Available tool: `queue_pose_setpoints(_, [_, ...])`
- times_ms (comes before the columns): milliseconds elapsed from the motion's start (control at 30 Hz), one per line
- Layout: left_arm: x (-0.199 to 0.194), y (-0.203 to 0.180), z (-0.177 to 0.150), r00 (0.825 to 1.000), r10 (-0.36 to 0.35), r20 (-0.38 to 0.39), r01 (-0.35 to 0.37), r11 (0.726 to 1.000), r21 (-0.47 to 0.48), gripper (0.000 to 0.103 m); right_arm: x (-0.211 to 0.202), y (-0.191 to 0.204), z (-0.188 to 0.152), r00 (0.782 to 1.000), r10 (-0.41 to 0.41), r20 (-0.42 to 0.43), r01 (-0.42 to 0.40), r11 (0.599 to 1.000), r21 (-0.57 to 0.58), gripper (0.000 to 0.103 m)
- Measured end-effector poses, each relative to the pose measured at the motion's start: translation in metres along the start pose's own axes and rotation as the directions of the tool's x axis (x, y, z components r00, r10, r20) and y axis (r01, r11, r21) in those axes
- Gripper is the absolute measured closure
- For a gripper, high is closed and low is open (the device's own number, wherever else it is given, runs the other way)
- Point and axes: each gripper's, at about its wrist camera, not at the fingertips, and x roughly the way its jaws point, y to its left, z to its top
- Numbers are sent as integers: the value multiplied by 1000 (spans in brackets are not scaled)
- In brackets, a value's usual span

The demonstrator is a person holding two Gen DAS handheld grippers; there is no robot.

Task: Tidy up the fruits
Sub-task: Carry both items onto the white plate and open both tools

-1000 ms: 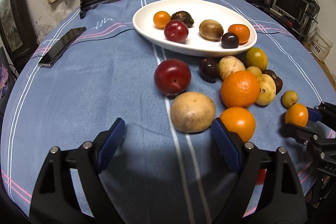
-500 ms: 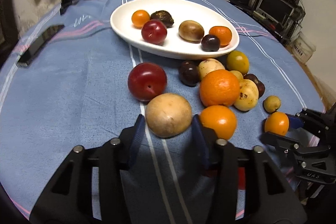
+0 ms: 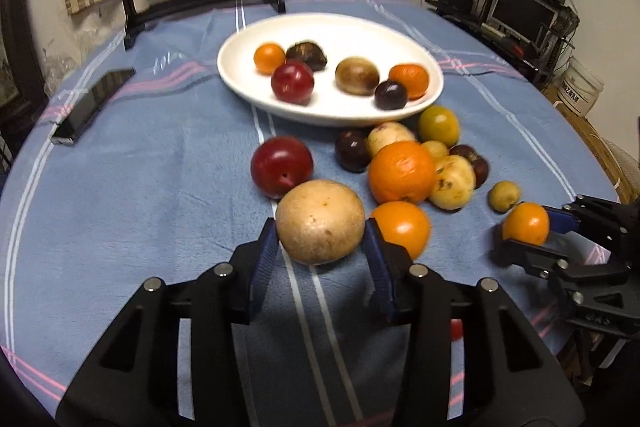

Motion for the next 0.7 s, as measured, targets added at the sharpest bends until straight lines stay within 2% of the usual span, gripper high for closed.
queue_pose_setpoints(300, [-27, -8, 15, 997, 8, 72, -10, 999, 38, 59, -20, -5, 21, 997, 0, 77, 2, 1000, -21, 60])
queue_pose_setpoints(567, [-23, -8, 50, 993, 27, 111, -33, 998, 54, 58, -24, -15, 63, 988, 7, 153, -3, 1000, -29, 60])
queue_pose_setpoints(700, [-12, -7, 70, 992, 30, 122, -36, 998, 54, 58, -10, -21, 88, 988, 23, 153, -21, 1000, -12, 60])
